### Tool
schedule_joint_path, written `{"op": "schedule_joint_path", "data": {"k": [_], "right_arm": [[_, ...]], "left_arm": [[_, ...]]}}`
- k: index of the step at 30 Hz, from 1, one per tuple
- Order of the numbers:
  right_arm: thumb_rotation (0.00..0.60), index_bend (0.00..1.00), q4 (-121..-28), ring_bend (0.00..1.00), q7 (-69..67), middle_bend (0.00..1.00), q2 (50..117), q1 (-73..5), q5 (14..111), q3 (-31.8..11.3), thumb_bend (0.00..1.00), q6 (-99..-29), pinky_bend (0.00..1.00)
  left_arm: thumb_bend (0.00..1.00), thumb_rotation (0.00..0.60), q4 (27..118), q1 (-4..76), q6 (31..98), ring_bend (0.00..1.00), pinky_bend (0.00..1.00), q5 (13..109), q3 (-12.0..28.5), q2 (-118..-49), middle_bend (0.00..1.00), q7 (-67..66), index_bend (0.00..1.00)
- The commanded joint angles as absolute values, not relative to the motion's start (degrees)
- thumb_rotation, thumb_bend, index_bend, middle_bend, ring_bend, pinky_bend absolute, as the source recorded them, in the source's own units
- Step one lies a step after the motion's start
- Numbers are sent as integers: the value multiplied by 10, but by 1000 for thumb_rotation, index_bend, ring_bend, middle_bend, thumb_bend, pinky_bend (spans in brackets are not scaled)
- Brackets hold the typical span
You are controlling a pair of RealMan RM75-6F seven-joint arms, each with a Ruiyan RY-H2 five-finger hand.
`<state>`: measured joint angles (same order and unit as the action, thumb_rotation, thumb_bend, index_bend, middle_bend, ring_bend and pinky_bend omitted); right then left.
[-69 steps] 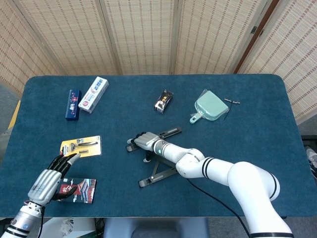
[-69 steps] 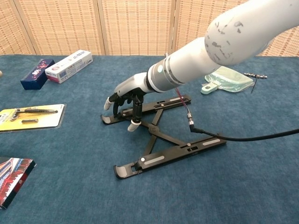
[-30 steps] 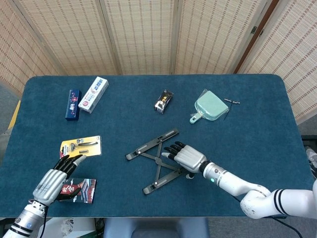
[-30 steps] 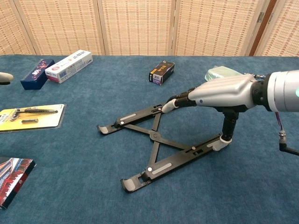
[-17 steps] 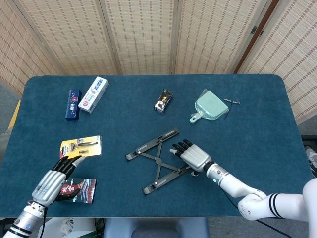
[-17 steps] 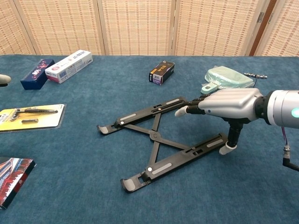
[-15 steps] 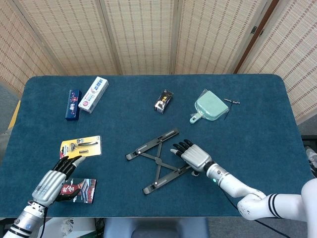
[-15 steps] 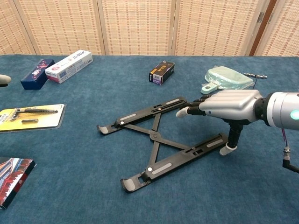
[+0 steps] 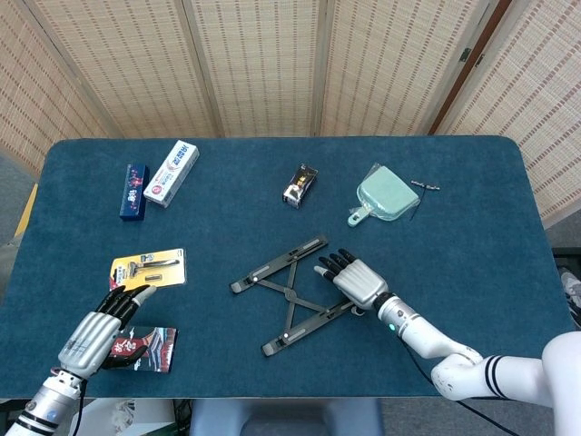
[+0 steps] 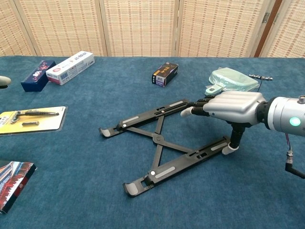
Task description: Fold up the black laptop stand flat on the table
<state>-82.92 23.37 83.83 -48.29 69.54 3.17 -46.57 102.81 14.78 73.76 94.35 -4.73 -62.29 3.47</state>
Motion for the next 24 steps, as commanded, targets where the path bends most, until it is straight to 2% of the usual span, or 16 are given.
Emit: {"op": "schedule_joint_path", "data": {"k": [1, 10, 24], "right_arm": [[600, 0, -819, 0, 235, 0, 845, -478, 703, 29, 24, -470, 0], [600, 0, -783, 0, 234, 0, 867, -472, 704, 10, 34, -476, 0], [600, 0, -680, 0, 229, 0, 924, -499, 660, -53, 34, -446, 0]], "left_arm": [[268, 600, 1028, 147, 739, 108, 21, 944, -47, -623, 83, 35, 6], [268, 600, 1029, 148, 737, 108, 20, 944, -47, -623, 83, 34, 6], [268, 600, 1026, 142, 744, 108, 19, 939, -47, -623, 83, 36, 7]]}}
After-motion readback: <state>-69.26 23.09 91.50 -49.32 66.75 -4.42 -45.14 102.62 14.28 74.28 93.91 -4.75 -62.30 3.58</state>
